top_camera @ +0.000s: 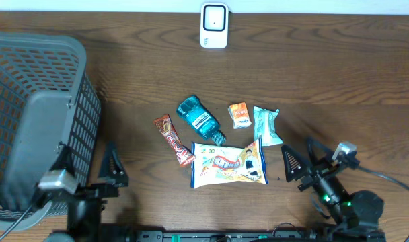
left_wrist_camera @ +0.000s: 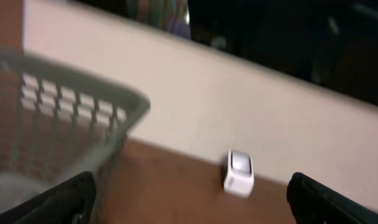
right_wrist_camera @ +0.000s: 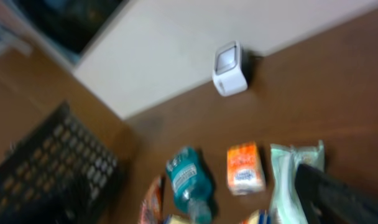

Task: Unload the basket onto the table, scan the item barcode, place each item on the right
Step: 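Reach the right gripper forward and grasp the orange package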

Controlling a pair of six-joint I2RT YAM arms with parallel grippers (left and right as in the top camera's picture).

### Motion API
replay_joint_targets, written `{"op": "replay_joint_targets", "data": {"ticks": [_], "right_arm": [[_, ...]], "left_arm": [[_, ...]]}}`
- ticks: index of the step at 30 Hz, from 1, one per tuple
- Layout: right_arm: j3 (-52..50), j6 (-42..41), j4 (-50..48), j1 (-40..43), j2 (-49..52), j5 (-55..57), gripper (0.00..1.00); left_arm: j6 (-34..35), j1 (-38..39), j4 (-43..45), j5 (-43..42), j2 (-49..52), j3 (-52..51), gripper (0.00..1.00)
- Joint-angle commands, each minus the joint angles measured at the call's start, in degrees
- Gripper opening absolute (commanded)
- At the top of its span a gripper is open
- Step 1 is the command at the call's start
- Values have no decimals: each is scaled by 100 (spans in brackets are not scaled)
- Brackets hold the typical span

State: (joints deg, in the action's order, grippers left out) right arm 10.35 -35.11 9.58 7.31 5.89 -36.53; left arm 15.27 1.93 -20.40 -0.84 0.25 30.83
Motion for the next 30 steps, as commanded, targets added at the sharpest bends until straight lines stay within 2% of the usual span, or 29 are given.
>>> {"op": "replay_joint_targets", "data": {"ticks": [1,3,4,5,6,7,10,16,19,21,24,27,28,30], "right_arm": [[1001,295,658,-24,669,129,99],[1565,413,1263,-24,1185,225,99],[2240,750,1996,-37,1845,208,99],[2485,894,2288,-52,2085,201,99],[3139,1425,3071,-136,2774,138,99],[3344,1576,3244,-177,3045,98,99],[3576,1574,3250,-205,3624,90,99],[3571,1615,2601,-496,4457,293,98],[3611,1580,2203,-1283,5128,1128,94],[3729,1521,2116,-1781,5530,1818,98],[4061,1521,2159,-2494,6260,2872,99],[4489,1519,2203,-2992,7062,3449,99],[4767,1521,2288,-3158,7460,3672,92],[5156,1528,2411,-3322,7914,4085,86]], "left_arm": [[221,-20,33,-476,-9,-343,98],[223,-20,33,-568,-9,-472,98],[223,-20,31,-562,-9,-573,98],[223,-20,33,-562,-9,-616,98],[223,-20,33,-562,-9,-693,98],[225,-20,31,-564,-9,-728,98],[225,-20,26,-564,-9,-791,98],[221,-20,-295,-560,-7,-813,98],[221,-20,-643,-560,-7,-817,98],[219,-20,-647,-562,-7,-887,98],[219,-20,-402,-564,-7,-1137,98],[219,-20,-13,-564,-7,-1521,98],[221,-20,146,-570,-7,-1738,98],[225,-20,275,-588,-7,-1943,98]]}}
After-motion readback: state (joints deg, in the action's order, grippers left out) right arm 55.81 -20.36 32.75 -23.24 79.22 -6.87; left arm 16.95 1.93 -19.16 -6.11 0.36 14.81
